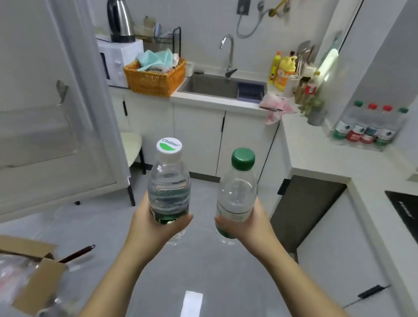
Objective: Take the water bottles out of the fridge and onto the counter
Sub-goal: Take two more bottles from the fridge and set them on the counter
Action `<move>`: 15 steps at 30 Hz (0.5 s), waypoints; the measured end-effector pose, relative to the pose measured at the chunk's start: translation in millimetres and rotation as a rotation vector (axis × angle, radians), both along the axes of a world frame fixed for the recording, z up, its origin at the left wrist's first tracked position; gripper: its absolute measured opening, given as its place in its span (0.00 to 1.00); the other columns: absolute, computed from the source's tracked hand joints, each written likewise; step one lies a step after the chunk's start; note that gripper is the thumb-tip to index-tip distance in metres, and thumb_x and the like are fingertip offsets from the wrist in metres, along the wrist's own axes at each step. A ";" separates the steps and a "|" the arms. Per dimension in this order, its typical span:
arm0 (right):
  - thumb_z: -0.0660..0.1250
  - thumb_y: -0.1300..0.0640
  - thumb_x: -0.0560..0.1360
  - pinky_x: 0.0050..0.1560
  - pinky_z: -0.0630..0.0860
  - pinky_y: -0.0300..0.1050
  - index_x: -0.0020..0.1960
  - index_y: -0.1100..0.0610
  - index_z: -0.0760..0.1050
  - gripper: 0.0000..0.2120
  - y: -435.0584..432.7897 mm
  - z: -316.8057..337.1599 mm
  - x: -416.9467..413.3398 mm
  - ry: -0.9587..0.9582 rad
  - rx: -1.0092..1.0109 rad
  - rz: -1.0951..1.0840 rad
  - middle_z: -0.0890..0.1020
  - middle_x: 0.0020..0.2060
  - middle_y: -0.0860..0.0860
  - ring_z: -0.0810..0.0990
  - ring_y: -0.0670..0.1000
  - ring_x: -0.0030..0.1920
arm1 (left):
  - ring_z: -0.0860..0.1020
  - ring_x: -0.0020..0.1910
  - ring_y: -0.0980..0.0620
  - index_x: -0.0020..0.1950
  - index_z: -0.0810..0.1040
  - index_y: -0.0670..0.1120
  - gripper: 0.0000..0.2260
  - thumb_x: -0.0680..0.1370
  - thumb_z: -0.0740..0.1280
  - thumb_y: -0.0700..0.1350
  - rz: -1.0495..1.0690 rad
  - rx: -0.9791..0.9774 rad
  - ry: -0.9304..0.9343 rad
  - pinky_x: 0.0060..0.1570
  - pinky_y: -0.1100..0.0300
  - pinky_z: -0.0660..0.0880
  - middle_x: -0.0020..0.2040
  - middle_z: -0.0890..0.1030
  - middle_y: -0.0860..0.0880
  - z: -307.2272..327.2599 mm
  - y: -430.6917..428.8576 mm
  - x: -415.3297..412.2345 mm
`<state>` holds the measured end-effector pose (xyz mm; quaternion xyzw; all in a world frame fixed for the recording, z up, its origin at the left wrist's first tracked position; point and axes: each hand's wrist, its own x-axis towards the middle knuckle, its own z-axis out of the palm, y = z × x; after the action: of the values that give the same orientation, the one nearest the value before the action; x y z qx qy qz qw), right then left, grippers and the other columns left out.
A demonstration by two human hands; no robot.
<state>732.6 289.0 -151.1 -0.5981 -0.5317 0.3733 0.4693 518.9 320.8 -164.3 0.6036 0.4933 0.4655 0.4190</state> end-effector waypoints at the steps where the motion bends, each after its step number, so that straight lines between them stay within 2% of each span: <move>1: 0.77 0.61 0.67 0.35 0.76 0.34 0.50 0.48 0.71 0.20 1.1 -3.1 13.9 0.014 0.000 -0.027 0.79 0.35 0.42 0.77 0.40 0.35 | 0.82 0.46 0.63 0.55 0.75 0.57 0.27 0.59 0.80 0.55 -0.029 -0.010 -0.013 0.42 0.67 0.75 0.47 0.83 0.63 -0.5 8.0 14.5; 3: 0.78 0.61 0.66 0.37 0.77 0.34 0.53 0.49 0.72 0.22 6.1 -8.4 40.2 0.051 0.010 -0.092 0.81 0.37 0.42 0.79 0.39 0.37 | 0.82 0.45 0.62 0.54 0.75 0.57 0.28 0.57 0.77 0.58 -0.085 -0.025 -0.035 0.38 0.68 0.76 0.46 0.83 0.62 -4.5 26.2 41.8; 6: 0.79 0.51 0.61 0.42 0.78 0.35 0.58 0.46 0.73 0.28 24.4 -13.4 75.8 0.092 0.040 -0.195 0.83 0.46 0.42 0.83 0.42 0.46 | 0.82 0.44 0.62 0.54 0.76 0.56 0.28 0.57 0.77 0.58 -0.174 -0.036 -0.051 0.36 0.70 0.76 0.46 0.83 0.62 -10.2 60.0 80.5; 8: 0.79 0.48 0.59 0.42 0.78 0.33 0.57 0.46 0.73 0.29 44.2 -14.3 97.0 0.100 0.058 -0.256 0.84 0.47 0.43 0.83 0.41 0.46 | 0.82 0.45 0.62 0.53 0.75 0.57 0.26 0.57 0.77 0.57 -0.229 -0.038 -0.066 0.38 0.71 0.76 0.47 0.83 0.61 -12.0 86.9 105.0; 15: 0.79 0.46 0.57 0.45 0.77 0.30 0.58 0.42 0.73 0.31 117.6 -10.3 157.9 0.100 0.058 -0.395 0.83 0.50 0.36 0.82 0.39 0.51 | 0.82 0.41 0.60 0.48 0.76 0.59 0.20 0.59 0.78 0.52 -0.371 -0.054 -0.094 0.37 0.71 0.75 0.43 0.84 0.56 -12.9 173.7 180.7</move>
<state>890.5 406.6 -161.5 -0.6579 -0.3904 0.2878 0.5761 699.6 494.5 -177.1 0.6503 0.3656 0.3946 0.5364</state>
